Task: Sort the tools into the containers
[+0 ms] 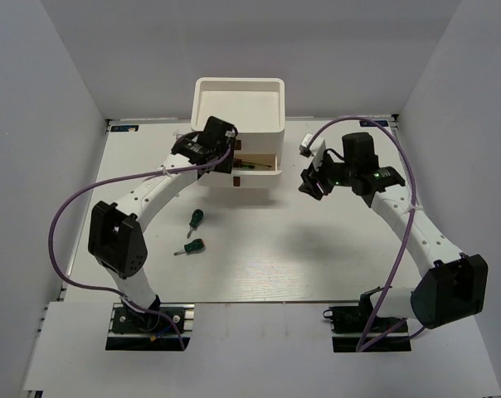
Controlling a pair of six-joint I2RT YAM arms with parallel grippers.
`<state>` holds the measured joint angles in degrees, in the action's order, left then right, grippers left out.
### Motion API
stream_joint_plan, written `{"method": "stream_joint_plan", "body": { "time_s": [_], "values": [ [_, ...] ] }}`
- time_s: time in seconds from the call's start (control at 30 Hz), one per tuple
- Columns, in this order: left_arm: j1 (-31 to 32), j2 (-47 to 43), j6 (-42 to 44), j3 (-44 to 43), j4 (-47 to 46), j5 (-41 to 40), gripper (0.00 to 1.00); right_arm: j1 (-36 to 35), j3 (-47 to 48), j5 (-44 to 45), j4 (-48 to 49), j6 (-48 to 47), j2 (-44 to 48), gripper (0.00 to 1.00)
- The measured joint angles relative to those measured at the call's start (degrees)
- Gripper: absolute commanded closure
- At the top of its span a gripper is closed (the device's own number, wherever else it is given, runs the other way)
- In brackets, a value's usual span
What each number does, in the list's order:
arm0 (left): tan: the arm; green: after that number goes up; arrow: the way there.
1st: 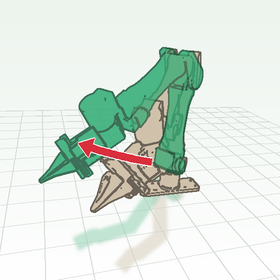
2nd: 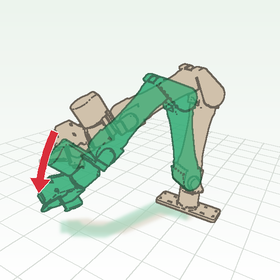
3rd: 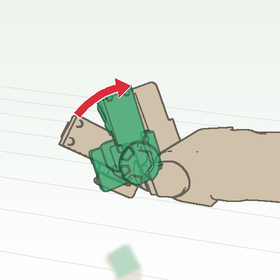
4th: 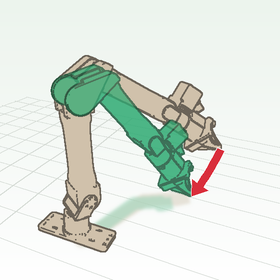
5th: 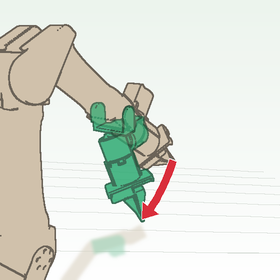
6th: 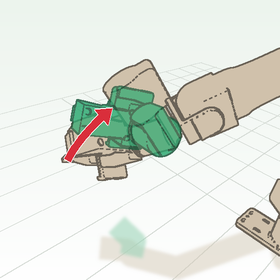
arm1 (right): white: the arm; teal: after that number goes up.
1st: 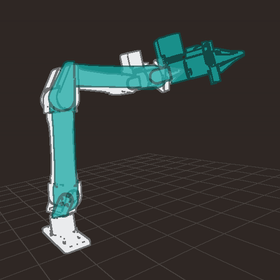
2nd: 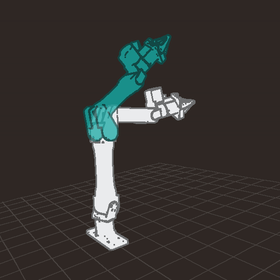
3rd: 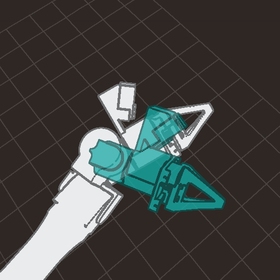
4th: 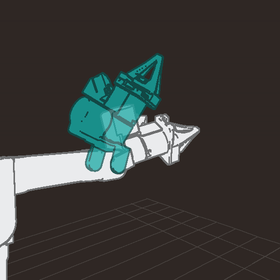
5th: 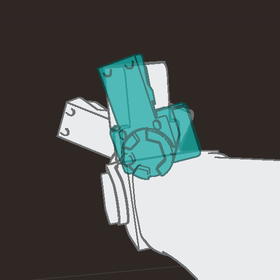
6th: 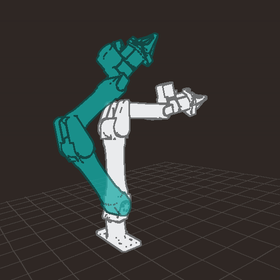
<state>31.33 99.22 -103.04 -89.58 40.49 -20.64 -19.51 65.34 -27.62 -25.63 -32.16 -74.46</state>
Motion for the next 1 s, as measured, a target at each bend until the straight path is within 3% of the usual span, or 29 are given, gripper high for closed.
{"method": "stream_joint_plan", "body": {
  "time_s": [0.07,0.1,0.13,0.17,0.2,0.3,0.4,0.53,0.6,0.83,1.0],
  "values": [
    [0.0,-0.81,0.24,0.28,-0.13,0.33,0.59,-0.02,0.02,-1.81,-0.52,-0.5,-0.72,0.55],
    [0.0,-1.36,0.72,0.52,-0.24,0.42,0.68,-0.02,0.13,-2.93,-0.81,-0.96,-1.2,0.66],
    [0.04,-2.19,2.19,0.83,-0.26,0.46,0.84,-0.02,0.24,-4.44,-1.03,-1.53,-1.92,0.88],
    [0.11,-2.99,3.23,0.98,-0.28,0.48,0.9,-0.02,0.44,-5.99,-1.29,-2.51,-2.71,0.96],
    [0.13,-4.02,5.38,1.07,-0.26,0.44,0.98,-0.09,0.52,-8.87,-1.29,-3.17,-3.76,1.0],
    [0.26,-8.66,16.11,2.73,-1.88,0.2,0.98,-0.83,0.52,-14.16,0.24,-6.08,-6.29,1.0],
    [0.5,-18.25,30.97,9.75,-3.63,-0.59,0.79,-4.13,0.66,-17.2,4.9,-8.66,-10.51,1.0],
    [0.26,-31.41,42.1,20.28,0.52,-2.43,0.39,-10.73,3.06,-15.1,9.97,-11.23,-18.32,1.0],
    [0.07,-35.5,45.35,24.61,3.67,-3.37,0.31,-14.29,4.61,-10.19,12.68,-12.07,-22.05,1.0],
    [0.0,-37.92,48.96,33.44,10.86,-4.31,0.27,-22.69,8.79,11.85,24.26,-12.55,-32.35,1.0],
    [0.0,-40.11,49.51,35.67,12.26,-4.76,0.24,-23.71,9.97,20.22,27.47,-12.41,-33.77,1.0]
  ]
}}
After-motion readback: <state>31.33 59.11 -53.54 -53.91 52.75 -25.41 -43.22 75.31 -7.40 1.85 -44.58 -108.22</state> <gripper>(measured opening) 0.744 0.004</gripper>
